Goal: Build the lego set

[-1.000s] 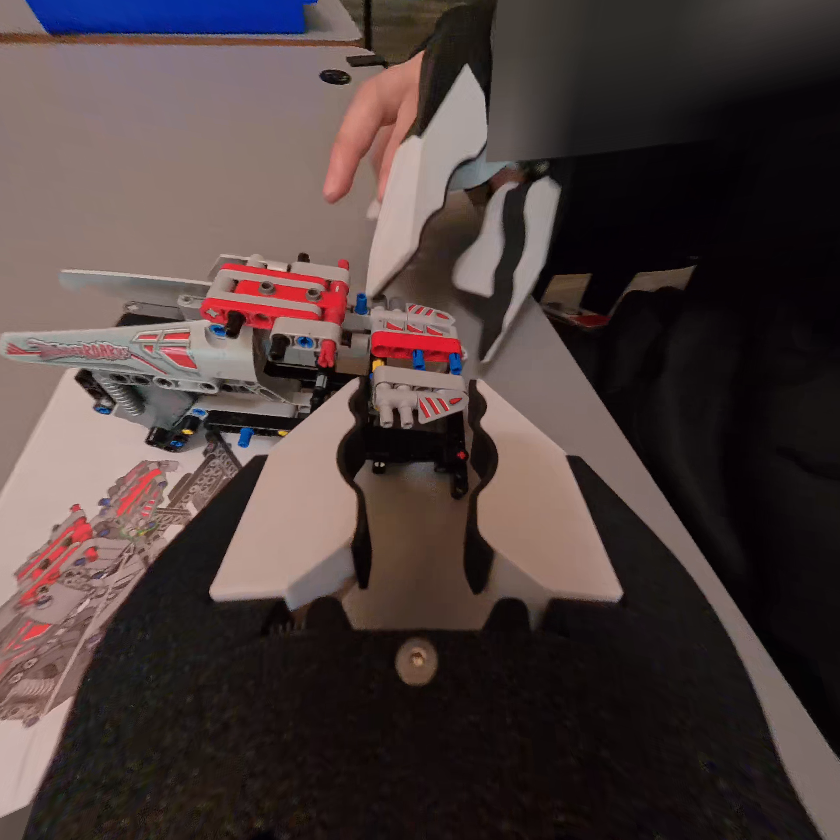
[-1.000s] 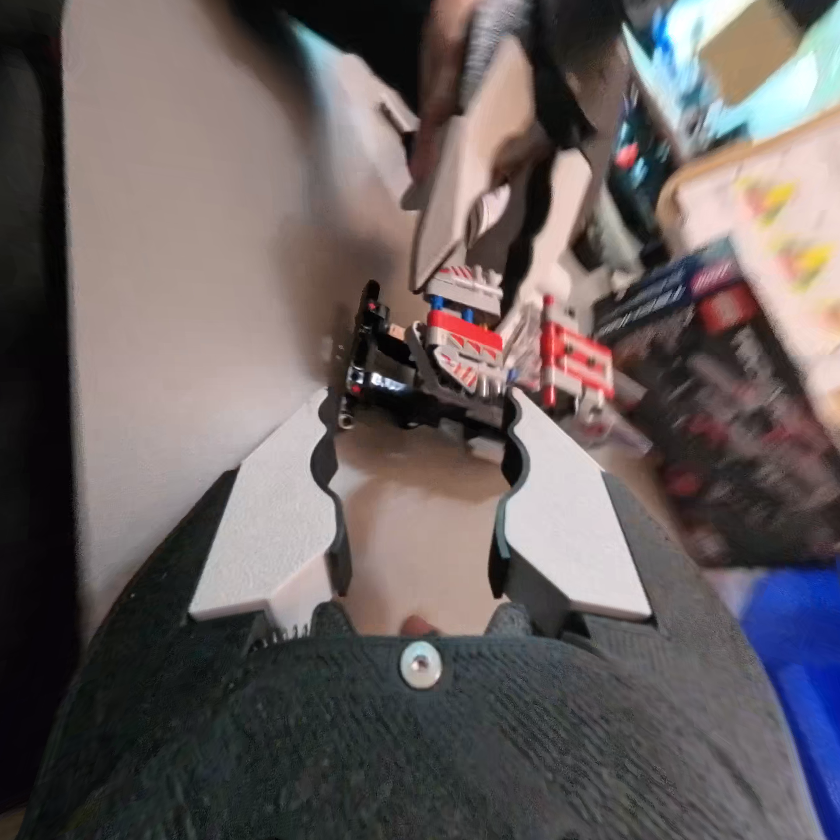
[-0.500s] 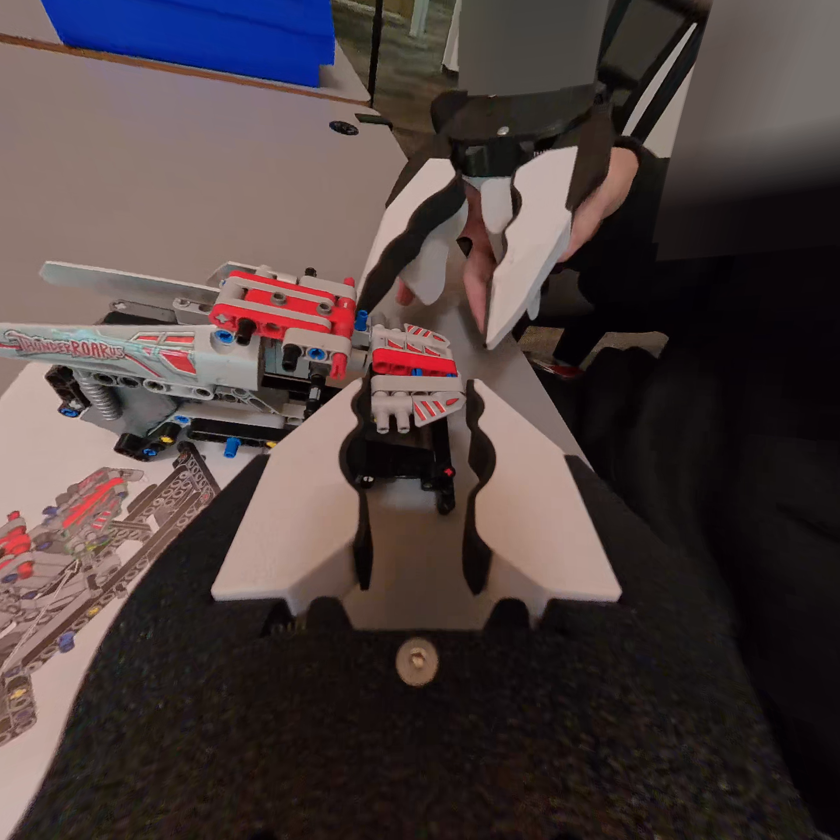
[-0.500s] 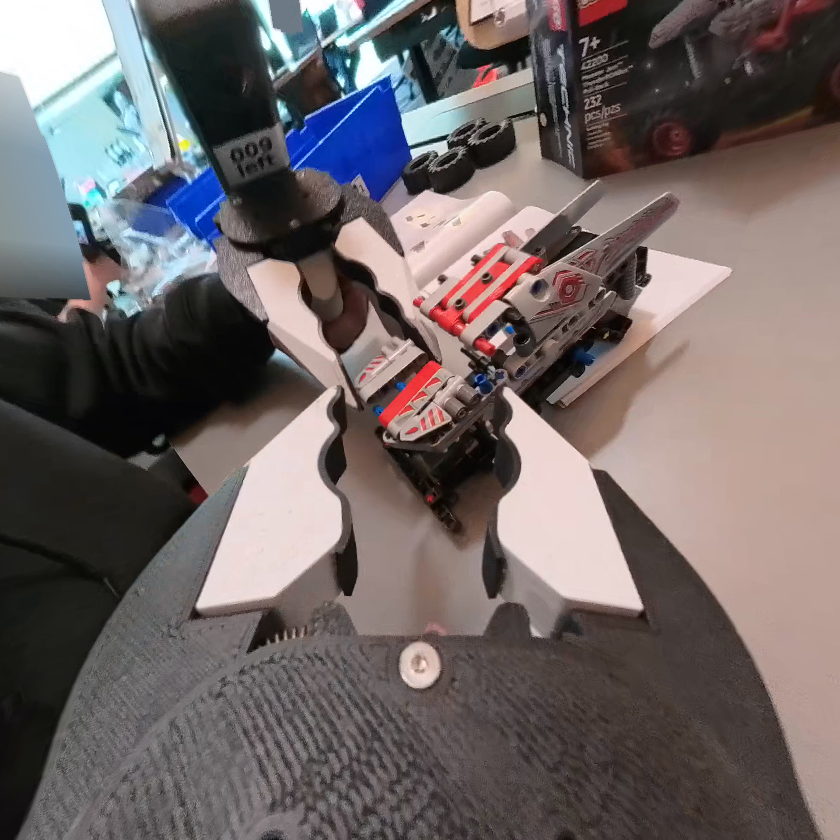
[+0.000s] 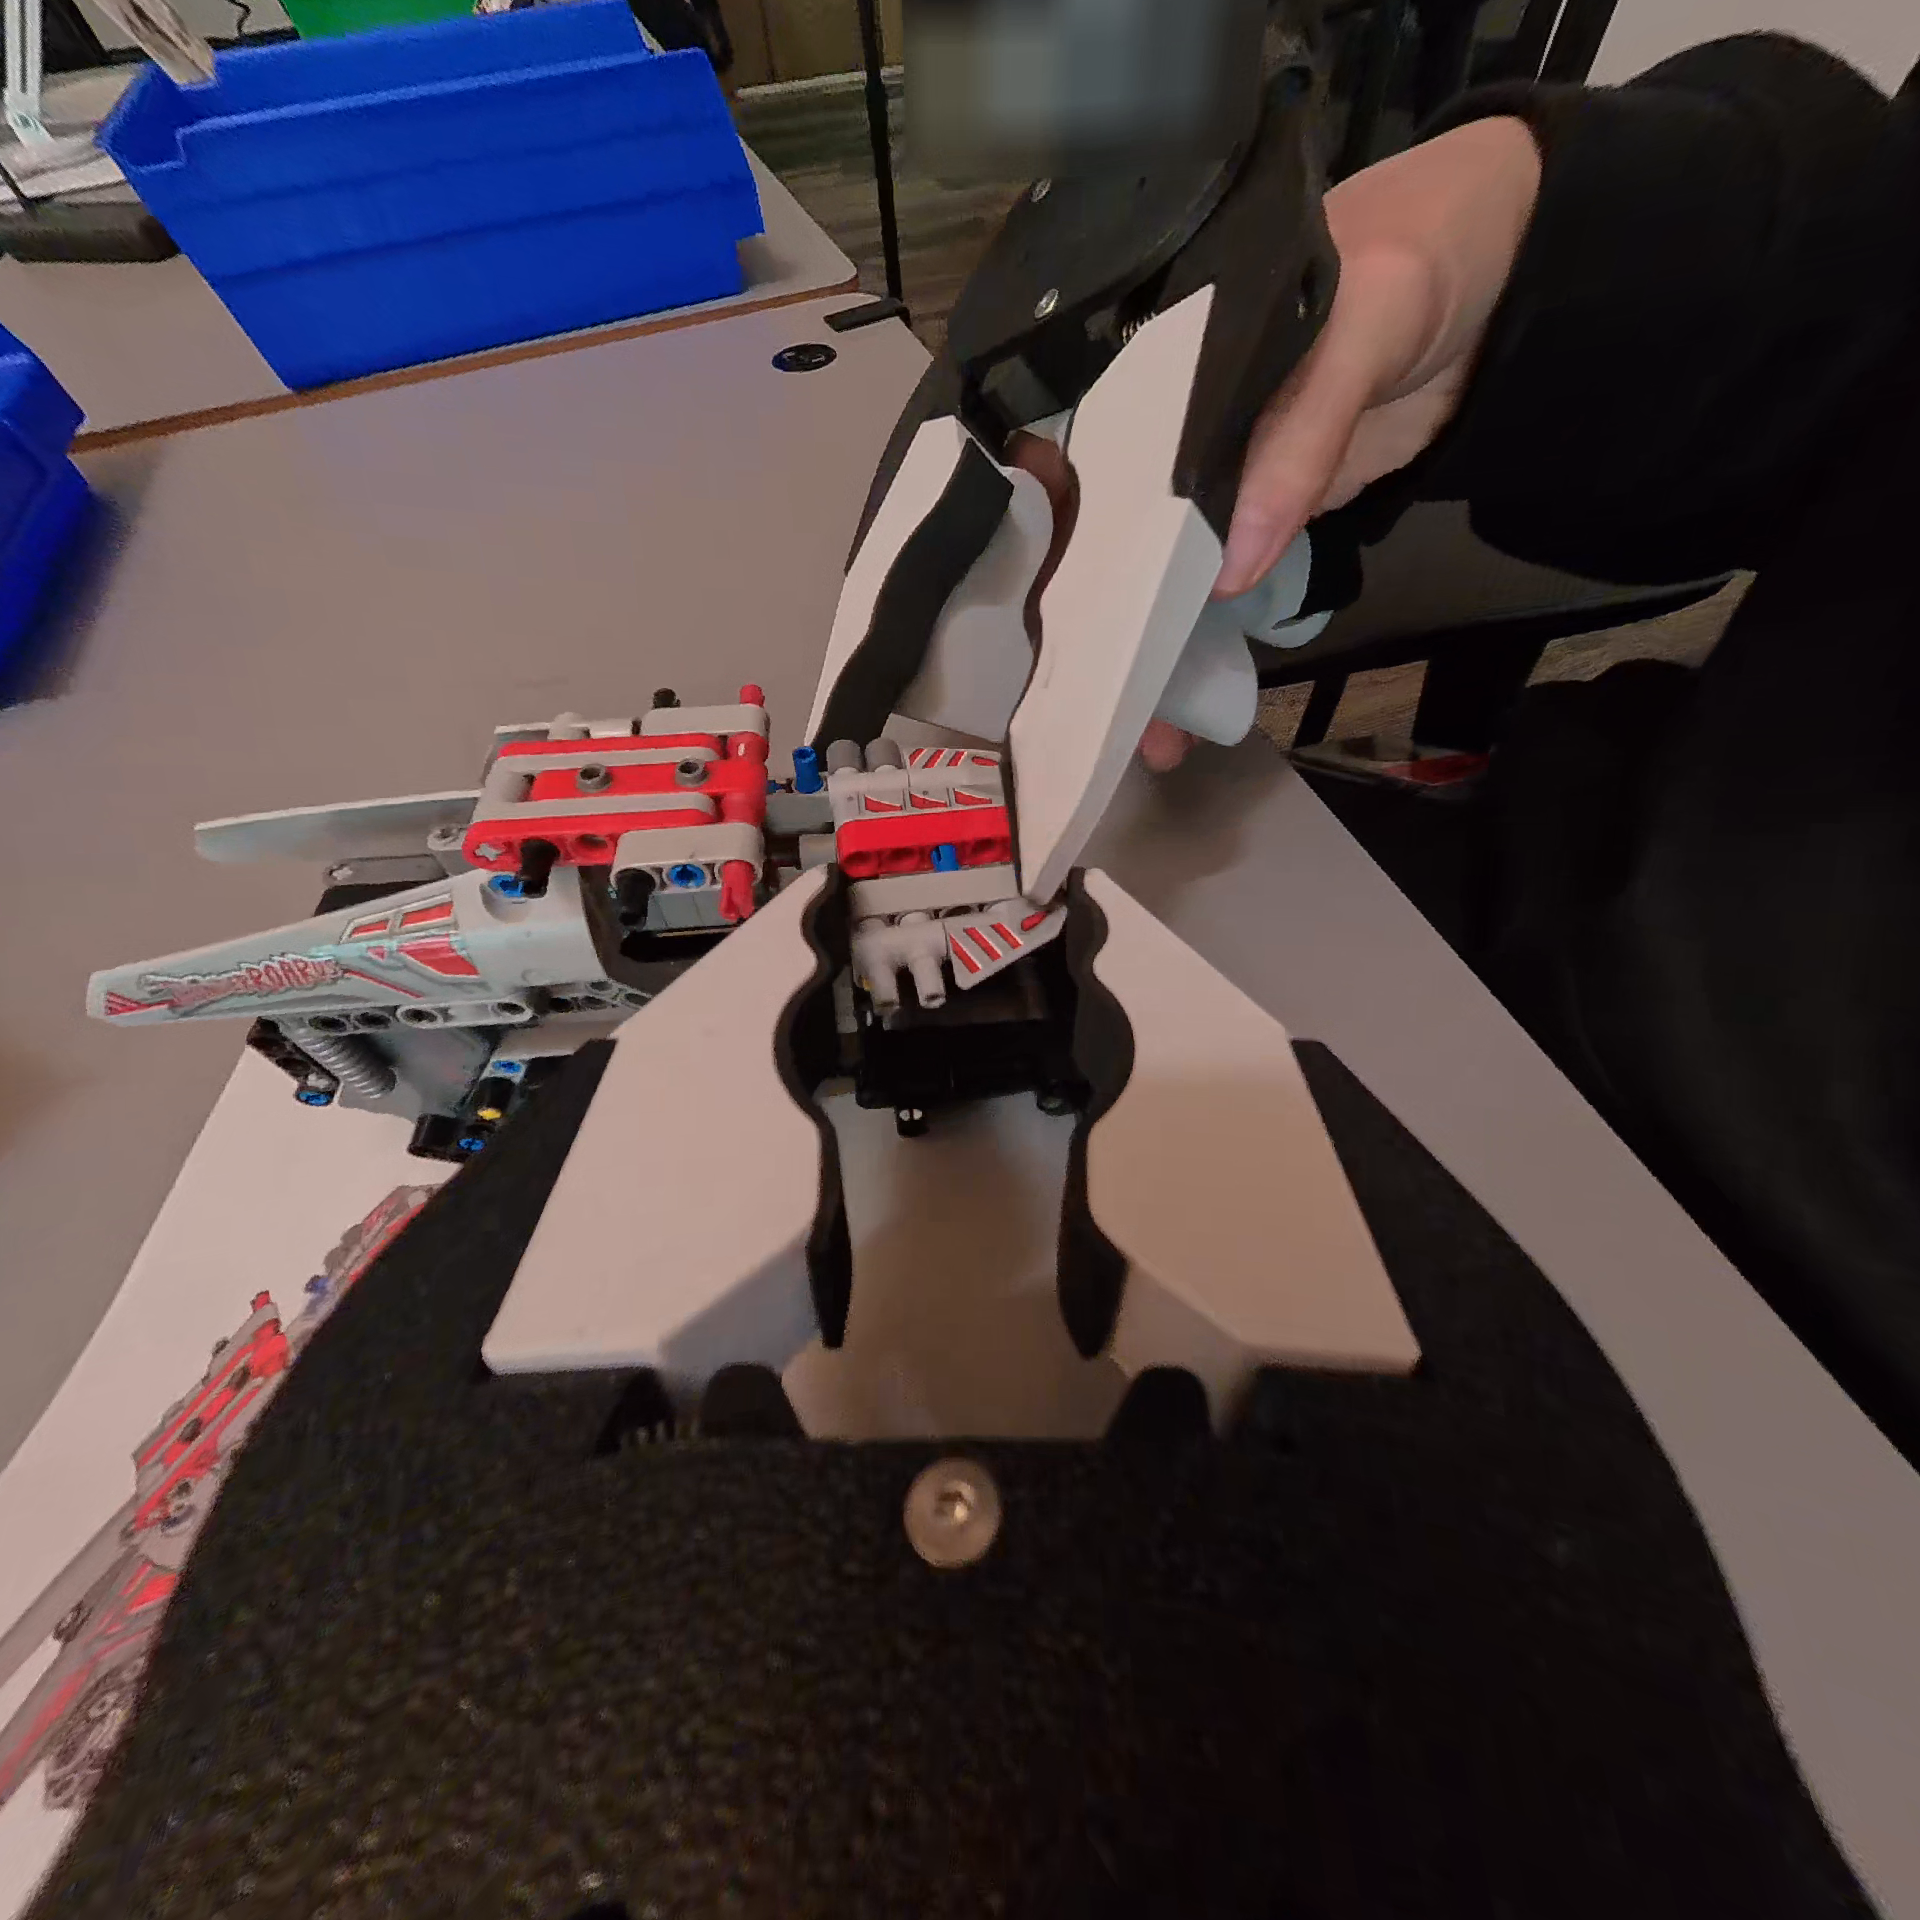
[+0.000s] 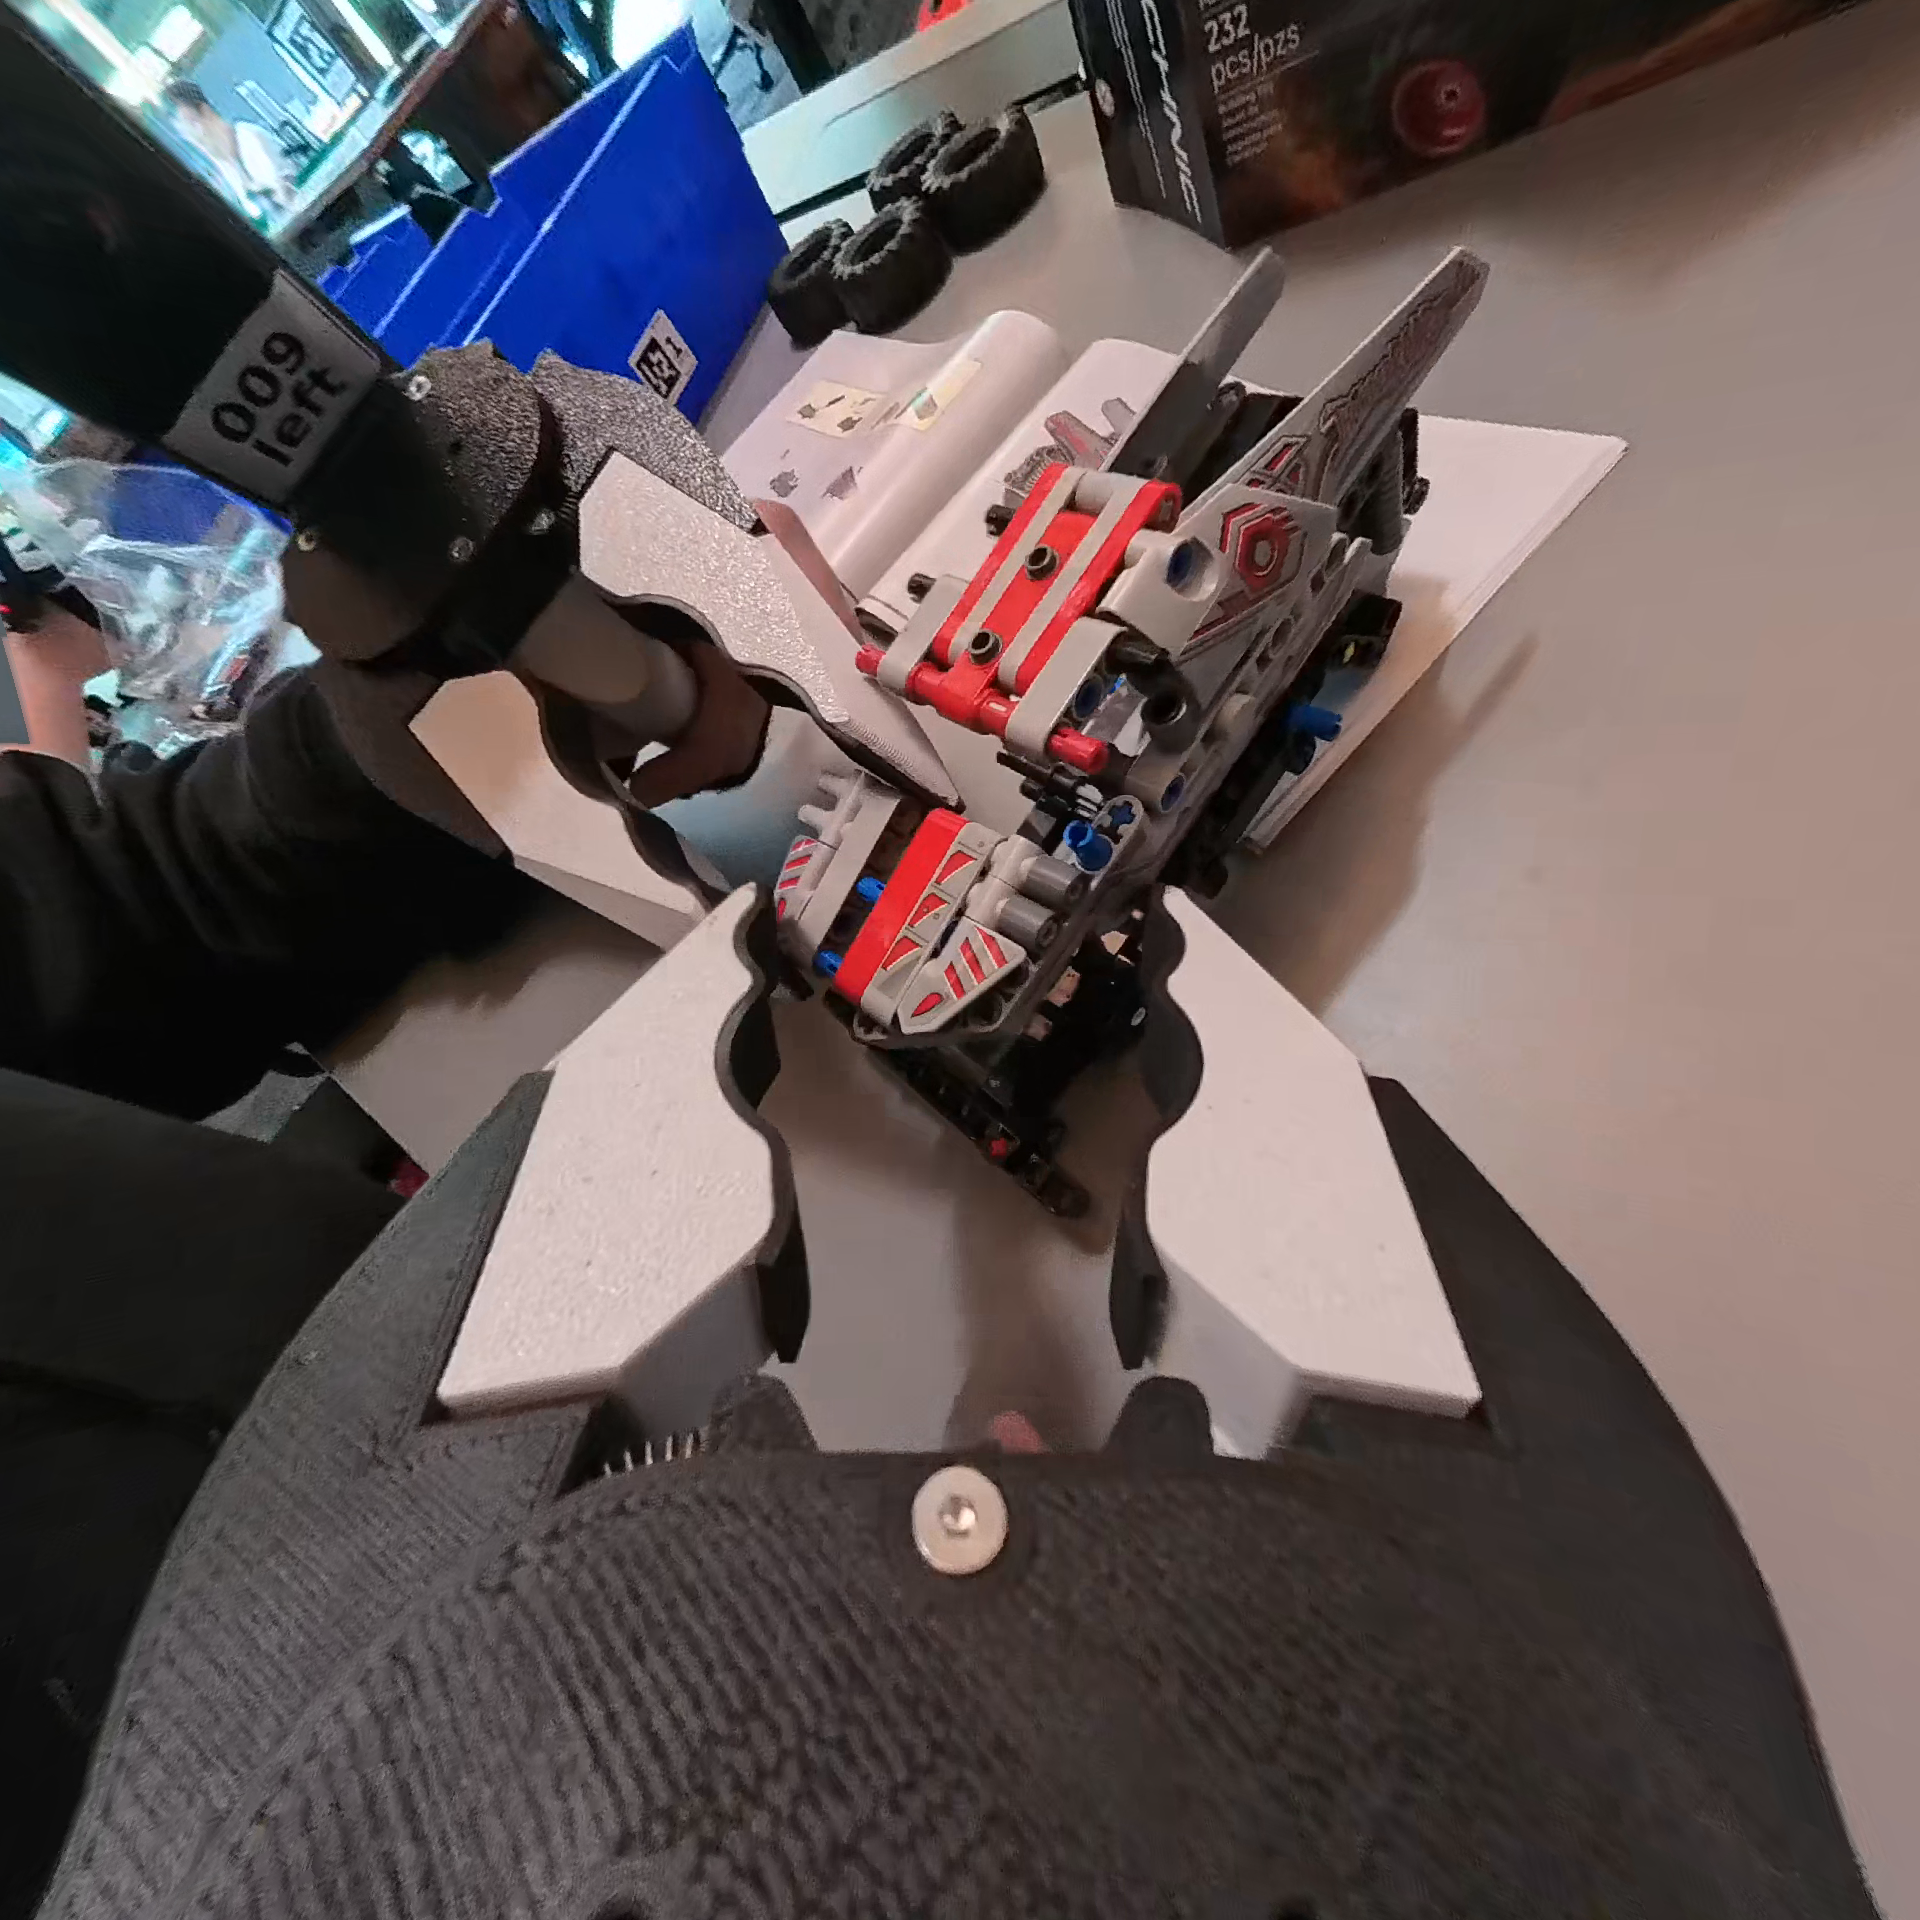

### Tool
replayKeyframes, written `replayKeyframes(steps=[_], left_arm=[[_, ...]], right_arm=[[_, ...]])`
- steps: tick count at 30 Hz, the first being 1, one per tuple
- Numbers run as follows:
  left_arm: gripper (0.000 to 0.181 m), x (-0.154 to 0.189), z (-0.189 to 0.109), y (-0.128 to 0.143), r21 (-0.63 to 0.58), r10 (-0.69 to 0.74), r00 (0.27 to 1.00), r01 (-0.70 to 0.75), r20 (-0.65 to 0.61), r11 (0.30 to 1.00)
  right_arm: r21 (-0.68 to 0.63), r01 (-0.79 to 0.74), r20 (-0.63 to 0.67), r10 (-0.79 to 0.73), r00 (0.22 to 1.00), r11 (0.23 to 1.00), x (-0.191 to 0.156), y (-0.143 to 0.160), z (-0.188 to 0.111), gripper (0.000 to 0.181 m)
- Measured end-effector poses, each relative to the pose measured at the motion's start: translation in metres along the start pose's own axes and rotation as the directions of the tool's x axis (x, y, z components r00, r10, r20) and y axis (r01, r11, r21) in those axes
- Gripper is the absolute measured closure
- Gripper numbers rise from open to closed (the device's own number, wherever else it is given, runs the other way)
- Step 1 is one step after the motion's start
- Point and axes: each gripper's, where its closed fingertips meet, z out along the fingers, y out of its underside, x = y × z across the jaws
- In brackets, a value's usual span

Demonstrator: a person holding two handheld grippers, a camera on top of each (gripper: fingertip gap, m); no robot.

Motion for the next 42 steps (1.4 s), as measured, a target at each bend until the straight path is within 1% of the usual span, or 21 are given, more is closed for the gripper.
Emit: replayKeyframes(steps=[7, 9, 11, 13, 17, 21, 28, 31, 33, 36, 39, 42], left_arm=[[0.142, 0.000, 0.003, 0.001, -0.014, 0.101, 0.994, -0.101, 0.044, 0.995], [0.142, -0.001, 0.004, 0.002, -0.022, 0.132, 0.989, -0.131, 0.061, 0.991], [0.141, -0.001, 0.005, 0.003, -0.032, 0.159, 0.984, -0.157, 0.076, 0.987], [0.141, -0.002, 0.006, 0.003, -0.039, 0.190, 0.977, -0.187, 0.095, 0.982], [0.142, -0.003, 0.007, 0.004, -0.054, 0.245, 0.961, -0.240, 0.129, 0.969], [0.142, -0.004, 0.008, 0.005, -0.083, 0.310, 0.937, -0.300, 0.161, 0.950], [0.137, -0.005, 0.007, 0.002, -0.061, 0.345, 0.917, -0.340, 0.201, 0.938], [0.135, -0.008, 0.005, 0.004, -0.081, 0.375, 0.892, -0.367, 0.253, 0.927], [0.130, -0.008, 0.003, 0.006, -0.104, 0.371, 0.882, -0.357, 0.289, 0.928], [0.124, -0.002, 0.005, 0.011, -0.107, 0.298, 0.907, -0.278, 0.298, 0.955], [0.127, 0.000, 0.009, 0.009, -0.095, 0.239, 0.921, -0.220, 0.307, 0.971], [0.136, -0.006, 0.009, 0.009, -0.098, 0.221, 0.909, -0.199, 0.354, 0.975]], right_arm=[[-0.058, 0.036, -0.077, -0.040, 0.996, 0.998, 0.002, 0.002, 0.000, 0.113], [-0.068, 0.022, -0.077, -0.028, 0.997, 0.997, 0.000, 0.001, 0.002, 0.107], [-0.086, 0.026, -0.091, -0.034, 0.995, 0.996, 0.000, 0.002, 0.003, 0.106], [-0.094, 0.015, -0.086, -0.023, 0.996, 0.995, -0.003, 0.002, 0.004, 0.098], [-0.148, 0.031, -0.140, -0.052, 0.989, 0.989, 0.001, 0.005, 0.007, 0.100], [-0.181, 0.058, -0.203, -0.095, 0.975, 0.982, 0.006, 0.007, 0.009, 0.106], [-0.191, 0.080, -0.224, -0.122, 0.967, 0.978, 0.007, 0.008, 0.006, 0.109], [-0.182, 0.051, -0.207, -0.089, 0.974, 0.982, 0.007, 0.008, 0.004, 0.109], [-0.185, 0.047, -0.202, -0.085, 0.976, 0.982, 0.008, 0.007, 0.002, 0.109], [-0.180, 0.038, -0.198, -0.074, 0.977, 0.983, 0.008, 0.007, 0.002, 0.109], [-0.171, 0.034, -0.197, -0.068, 0.978, 0.985, 0.008, 0.007, 0.002, 0.109], [-0.160, 0.033, -0.200, -0.066, 0.978, 0.986, 0.008, 0.007, 0.002, 0.109]])
